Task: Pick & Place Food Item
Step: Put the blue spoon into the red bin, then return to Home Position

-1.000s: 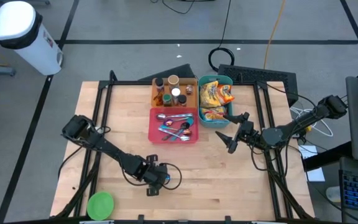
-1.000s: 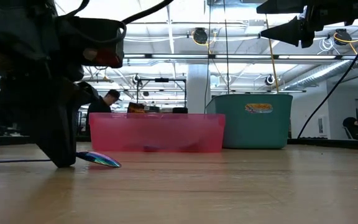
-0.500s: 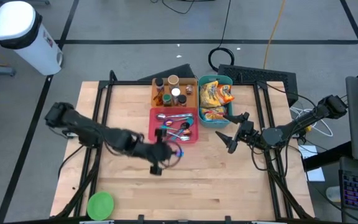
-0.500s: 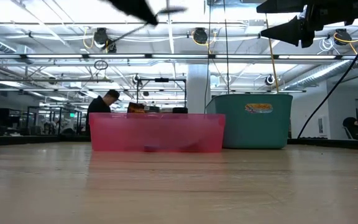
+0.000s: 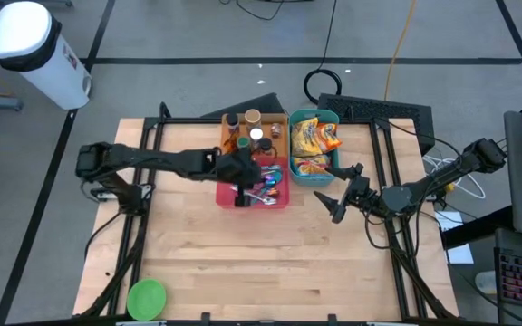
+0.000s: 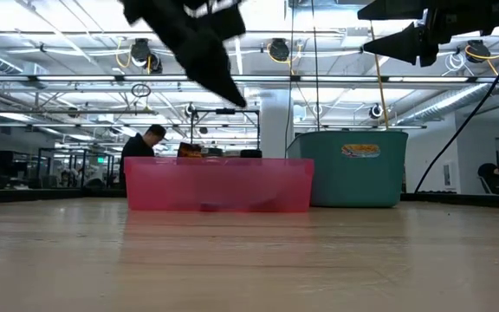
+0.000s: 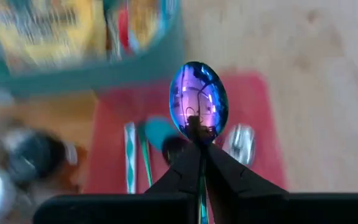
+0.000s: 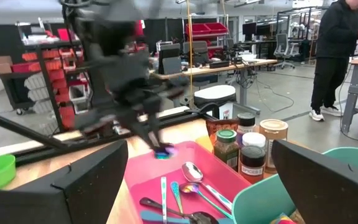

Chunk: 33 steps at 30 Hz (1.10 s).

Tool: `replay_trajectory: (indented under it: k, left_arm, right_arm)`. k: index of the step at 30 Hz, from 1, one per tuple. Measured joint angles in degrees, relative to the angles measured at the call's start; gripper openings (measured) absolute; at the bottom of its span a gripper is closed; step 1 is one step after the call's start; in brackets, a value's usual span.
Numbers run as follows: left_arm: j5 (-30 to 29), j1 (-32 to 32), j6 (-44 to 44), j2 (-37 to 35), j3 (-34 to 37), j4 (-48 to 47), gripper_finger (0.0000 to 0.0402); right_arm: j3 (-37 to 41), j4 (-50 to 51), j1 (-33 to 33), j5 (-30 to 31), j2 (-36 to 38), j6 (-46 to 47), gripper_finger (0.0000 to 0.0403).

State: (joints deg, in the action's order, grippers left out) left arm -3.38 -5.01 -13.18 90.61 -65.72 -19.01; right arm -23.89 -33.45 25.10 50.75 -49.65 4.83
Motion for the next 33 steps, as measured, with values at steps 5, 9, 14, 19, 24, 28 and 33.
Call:
replay_trajectory:
  k: [5, 9, 14, 19, 24, 28, 33]
  left_arm:
    - [5.7, -4.1, 1.6, 4.7, 4.3, 5.1, 0.0007]
    - [5.9, -4.4, 4.6, 7.0, 4.3, 6.0, 0.0020]
    - [3.3, -4.1, 7.8, 7.3, 4.3, 6.5, 0.0122]
    - [-2.1, -3.3, 9.9, 5.8, 3.2, 3.1, 0.0225]
    - [-2.1, -2.5, 10.4, -1.8, -3.2, -13.6, 0.0285]
    - [-2.2, -1.3, 10.3, -11.2, -6.1, -22.9, 0.0312]
    - [-2.1, 1.1, 9.5, -26.6, -4.7, -25.6, 0.0329]
  right_arm:
    - [0.0, 0.2, 0.0, 0.0, 0.0, -0.1, 0.0391]
    - [0.0, 0.1, 0.0, 0.1, 0.0, -0.1, 0.0391]
    - [0.0, -0.1, 0.0, 0.1, 0.0, -0.1, 0.0391]
    - [0.0, 0.1, 0.0, 0.1, 0.0, 0.0, 0.0391]
    - [0.0, 0.3, 0.0, 0.1, 0.0, -1.1, 0.0391]
    - [0.0, 0.3, 0.1, 0.0, 0.0, -1.1, 0.0391]
    - [0.0, 0.3, 0.1, 0.0, 0.0, -1.0, 0.0391]
